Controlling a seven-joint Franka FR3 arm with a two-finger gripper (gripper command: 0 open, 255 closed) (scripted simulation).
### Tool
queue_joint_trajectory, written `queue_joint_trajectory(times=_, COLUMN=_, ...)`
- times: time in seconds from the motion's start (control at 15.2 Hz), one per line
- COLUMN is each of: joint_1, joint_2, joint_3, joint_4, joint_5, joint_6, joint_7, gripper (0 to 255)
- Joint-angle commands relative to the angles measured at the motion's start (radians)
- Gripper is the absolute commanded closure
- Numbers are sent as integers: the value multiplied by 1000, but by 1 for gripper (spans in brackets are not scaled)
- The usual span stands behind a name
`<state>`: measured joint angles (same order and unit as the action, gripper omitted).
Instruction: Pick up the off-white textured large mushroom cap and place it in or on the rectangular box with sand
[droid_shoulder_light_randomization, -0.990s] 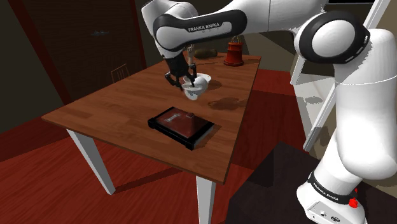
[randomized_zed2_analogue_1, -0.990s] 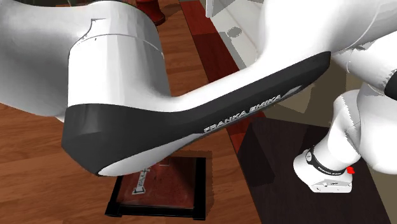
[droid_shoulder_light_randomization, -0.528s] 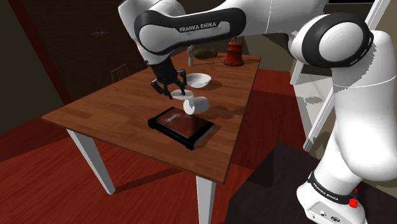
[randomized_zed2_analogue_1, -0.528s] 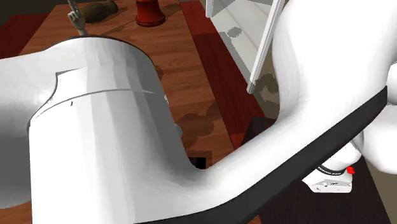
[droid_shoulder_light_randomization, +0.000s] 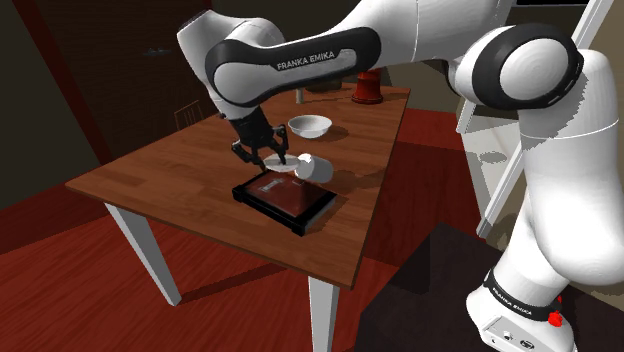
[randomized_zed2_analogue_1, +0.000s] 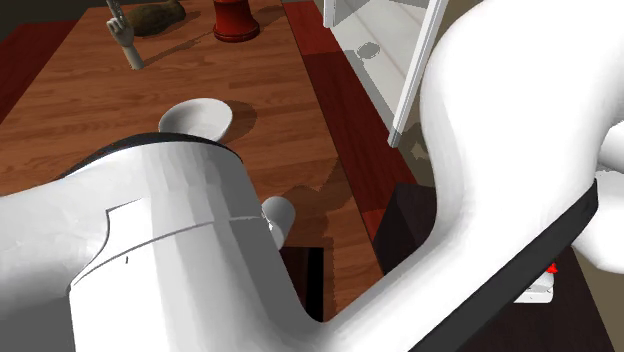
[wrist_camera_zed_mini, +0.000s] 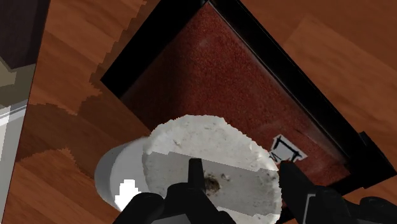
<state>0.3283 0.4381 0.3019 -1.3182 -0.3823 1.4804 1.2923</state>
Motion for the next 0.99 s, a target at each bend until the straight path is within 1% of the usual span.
queue_joint_trajectory(times=0.0, joint_1=-3, joint_2=-1, joint_3=0, joint_4=-29, joint_5=0, joint_6=27, joint_7=8, gripper=255)
queue_joint_trajectory(times=0.4, joint_1=-11, joint_2=5, joint_3=-1, joint_4=-109, joint_5=-2, joint_6=109, joint_7=31, gripper=255)
queue_joint_trajectory(times=0.92, joint_1=-11, joint_2=5, joint_3=-1, joint_4=-109, joint_5=-2, joint_6=109, joint_7=31, gripper=255)
